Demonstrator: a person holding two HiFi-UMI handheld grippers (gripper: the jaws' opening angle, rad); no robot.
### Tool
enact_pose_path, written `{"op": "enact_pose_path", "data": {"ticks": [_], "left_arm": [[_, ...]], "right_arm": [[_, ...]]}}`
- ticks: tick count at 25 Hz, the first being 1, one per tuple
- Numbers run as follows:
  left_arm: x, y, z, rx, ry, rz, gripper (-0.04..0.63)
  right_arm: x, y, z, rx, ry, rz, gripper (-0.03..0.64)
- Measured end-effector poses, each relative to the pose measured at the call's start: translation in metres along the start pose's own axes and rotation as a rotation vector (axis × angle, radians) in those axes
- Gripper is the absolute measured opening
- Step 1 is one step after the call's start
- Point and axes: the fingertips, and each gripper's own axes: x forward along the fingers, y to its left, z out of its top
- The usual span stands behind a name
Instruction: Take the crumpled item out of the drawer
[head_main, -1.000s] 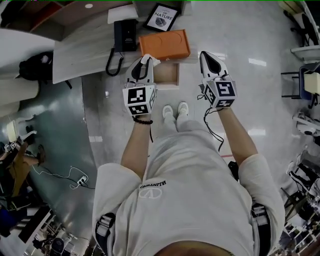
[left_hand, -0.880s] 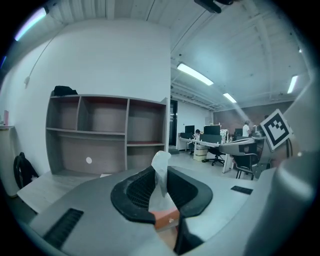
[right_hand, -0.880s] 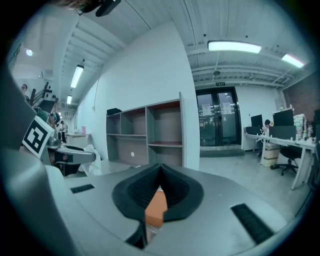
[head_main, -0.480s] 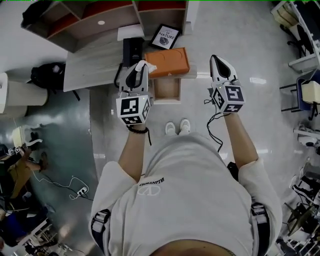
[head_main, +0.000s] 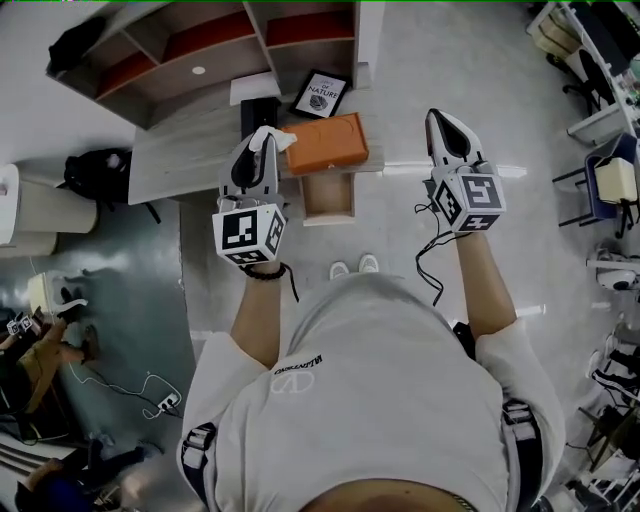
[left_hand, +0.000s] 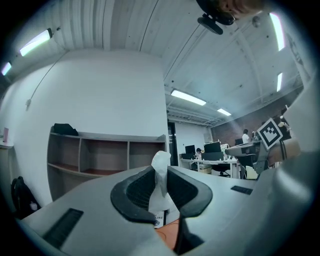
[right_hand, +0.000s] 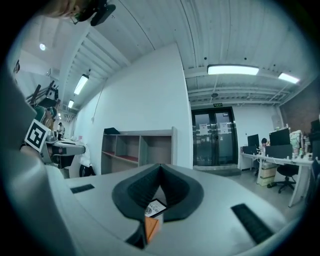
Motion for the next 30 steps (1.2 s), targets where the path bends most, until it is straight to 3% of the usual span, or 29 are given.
{"op": "enact_pose_path", "data": {"ticks": [10, 15, 30], "left_arm": [[-0.010, 0.024, 0.023, 0.010, -0.042, 0.059, 0.064], [-0.013, 0.030, 0.024, 0.014, -0.045, 0.081, 0.064], [-0.014, 0.022, 0.016, 0.019, -0.026, 0.075, 0.064]], "right_arm": [[-0.027, -0.024, 0.033, -0.060, -0.067, -0.086, 0.000], [-0.037, -0.035, 0.035, -0.041, -0.081, -0.112, 0.000], [-0.039, -0.039, 0.023, -0.004, -0.057, -0.110, 0.000]]}}
